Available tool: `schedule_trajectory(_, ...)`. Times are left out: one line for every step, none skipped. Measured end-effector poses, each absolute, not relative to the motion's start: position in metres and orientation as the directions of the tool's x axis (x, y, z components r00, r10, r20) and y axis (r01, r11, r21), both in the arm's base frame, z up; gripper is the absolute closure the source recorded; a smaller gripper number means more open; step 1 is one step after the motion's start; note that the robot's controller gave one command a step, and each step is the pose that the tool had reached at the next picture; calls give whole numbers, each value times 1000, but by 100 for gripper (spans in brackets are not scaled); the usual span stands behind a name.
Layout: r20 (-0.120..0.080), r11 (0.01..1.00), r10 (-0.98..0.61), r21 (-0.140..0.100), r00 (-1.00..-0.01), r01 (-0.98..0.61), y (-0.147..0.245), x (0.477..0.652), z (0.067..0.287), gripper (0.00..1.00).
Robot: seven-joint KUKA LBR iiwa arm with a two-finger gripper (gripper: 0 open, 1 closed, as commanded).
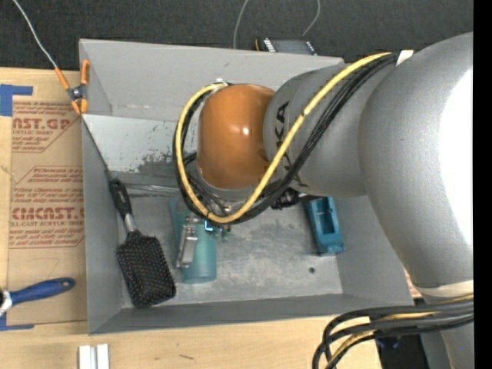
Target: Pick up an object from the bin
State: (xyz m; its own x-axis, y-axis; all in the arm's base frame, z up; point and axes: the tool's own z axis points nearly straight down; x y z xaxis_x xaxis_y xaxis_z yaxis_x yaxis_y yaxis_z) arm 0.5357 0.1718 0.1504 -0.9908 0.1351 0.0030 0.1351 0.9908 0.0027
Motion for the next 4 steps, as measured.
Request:
schedule_trajectory(4, 1000, -18, 4, -1000, -18, 149, 547, 115, 0)
schedule_trajectory(8, 995, -101, 2, -995, -101, 97, 498, 97, 0)
schedule_trajectory(8, 975, -220, 4, -975, -220, 90, 539, 69, 0)
schedule_trajectory(4, 975, -220, 5, -975, -220, 90, 539, 70, 100)
